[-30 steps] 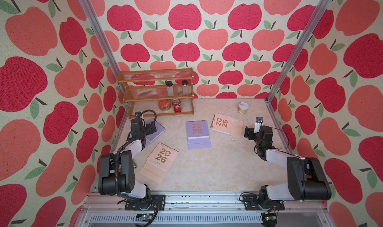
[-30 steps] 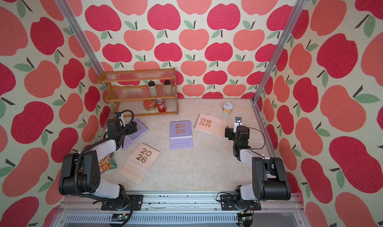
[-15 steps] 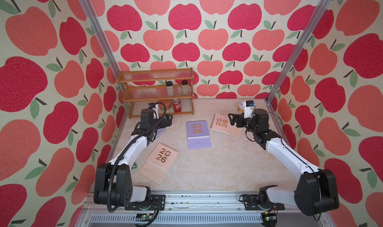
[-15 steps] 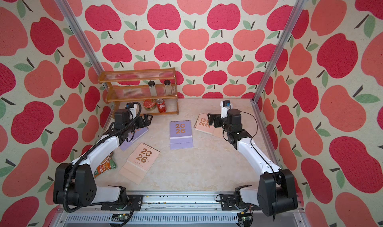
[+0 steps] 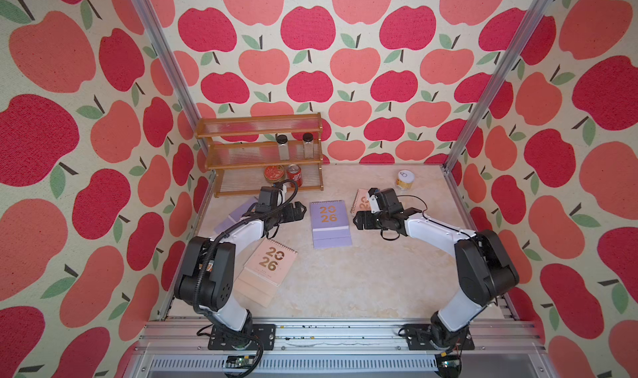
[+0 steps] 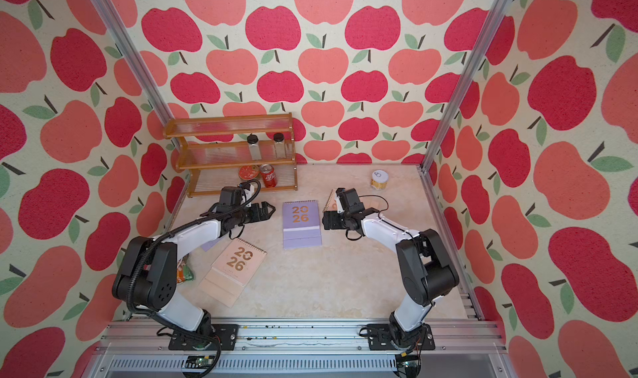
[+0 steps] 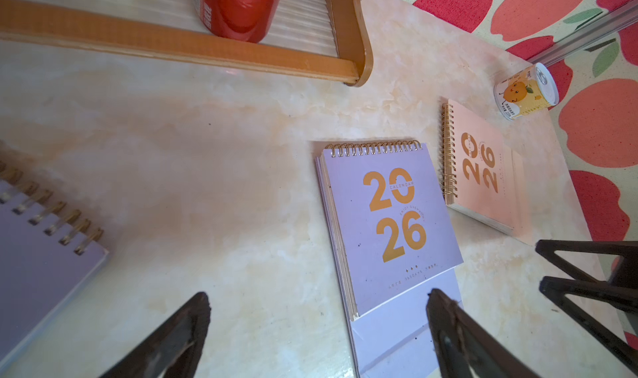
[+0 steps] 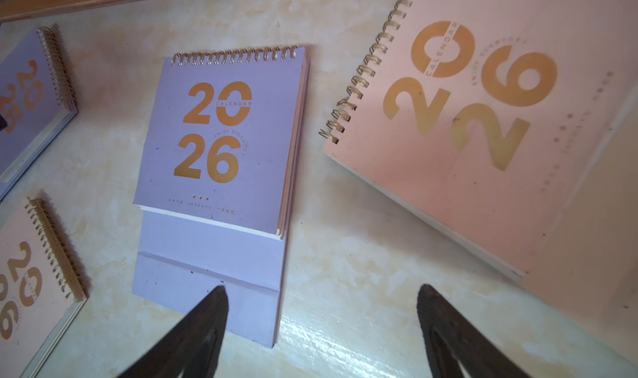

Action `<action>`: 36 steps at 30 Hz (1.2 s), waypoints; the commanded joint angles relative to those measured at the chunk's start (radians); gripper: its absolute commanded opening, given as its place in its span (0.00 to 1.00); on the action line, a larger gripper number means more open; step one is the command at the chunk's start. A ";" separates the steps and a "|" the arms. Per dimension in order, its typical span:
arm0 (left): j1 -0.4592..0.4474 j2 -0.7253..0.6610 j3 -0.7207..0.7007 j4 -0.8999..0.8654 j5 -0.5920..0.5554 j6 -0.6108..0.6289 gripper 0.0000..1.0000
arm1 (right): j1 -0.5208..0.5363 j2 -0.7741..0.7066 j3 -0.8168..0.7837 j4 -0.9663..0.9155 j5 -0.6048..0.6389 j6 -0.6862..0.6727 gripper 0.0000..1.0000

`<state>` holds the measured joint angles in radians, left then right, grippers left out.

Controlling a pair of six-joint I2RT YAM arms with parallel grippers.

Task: Stack the calendars
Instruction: Pick up the calendar at the center of the board.

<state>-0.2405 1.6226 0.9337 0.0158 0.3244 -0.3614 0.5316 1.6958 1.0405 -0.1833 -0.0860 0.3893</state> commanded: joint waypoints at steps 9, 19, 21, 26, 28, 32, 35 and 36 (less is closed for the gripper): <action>-0.051 0.152 0.085 0.011 0.009 -0.063 0.94 | 0.023 0.156 0.074 0.045 -0.137 0.106 0.82; -0.078 0.275 0.144 -0.005 0.069 -0.077 0.90 | 0.035 0.255 0.112 0.088 -0.189 0.125 0.77; -0.079 0.293 0.148 -0.004 0.083 -0.083 0.90 | 0.036 0.270 0.119 0.099 -0.201 0.131 0.76; -0.079 0.321 0.147 0.013 0.130 -0.096 0.87 | 0.039 0.292 0.125 0.140 -0.246 0.150 0.72; -0.078 0.330 0.149 0.014 0.148 -0.097 0.86 | 0.041 0.296 0.127 0.152 -0.259 0.154 0.70; -0.078 0.334 0.145 0.022 0.182 -0.103 0.84 | 0.042 0.290 0.118 0.193 -0.295 0.163 0.68; -0.077 0.332 0.135 0.028 0.201 -0.110 0.83 | 0.042 0.271 0.095 0.255 -0.342 0.176 0.65; -0.076 0.330 0.130 0.034 0.210 -0.111 0.82 | 0.042 0.262 0.087 0.281 -0.358 0.179 0.64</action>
<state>-0.3168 1.9244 1.0782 0.0765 0.4900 -0.4526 0.5629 1.9663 1.1496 0.0315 -0.3721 0.5419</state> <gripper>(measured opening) 0.825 0.642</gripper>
